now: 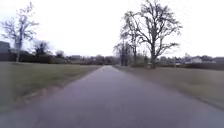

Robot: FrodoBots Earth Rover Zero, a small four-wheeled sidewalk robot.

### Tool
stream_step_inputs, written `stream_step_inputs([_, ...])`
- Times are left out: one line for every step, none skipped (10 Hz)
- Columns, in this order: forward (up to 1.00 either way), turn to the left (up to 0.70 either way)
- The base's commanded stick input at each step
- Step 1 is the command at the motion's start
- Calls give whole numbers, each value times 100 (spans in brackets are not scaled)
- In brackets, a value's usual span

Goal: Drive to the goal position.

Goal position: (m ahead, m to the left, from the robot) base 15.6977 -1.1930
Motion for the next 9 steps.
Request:
stream_step_inputs([100,0])
stream_step_inputs([100,0])
stream_step_inputs([100,0])
stream_step_inputs([100,0])
stream_step_inputs([100,0])
stream_step_inputs([100,0])
stream_step_inputs([100,0])
stream_step_inputs([100,0])
stream_step_inputs([100,0])
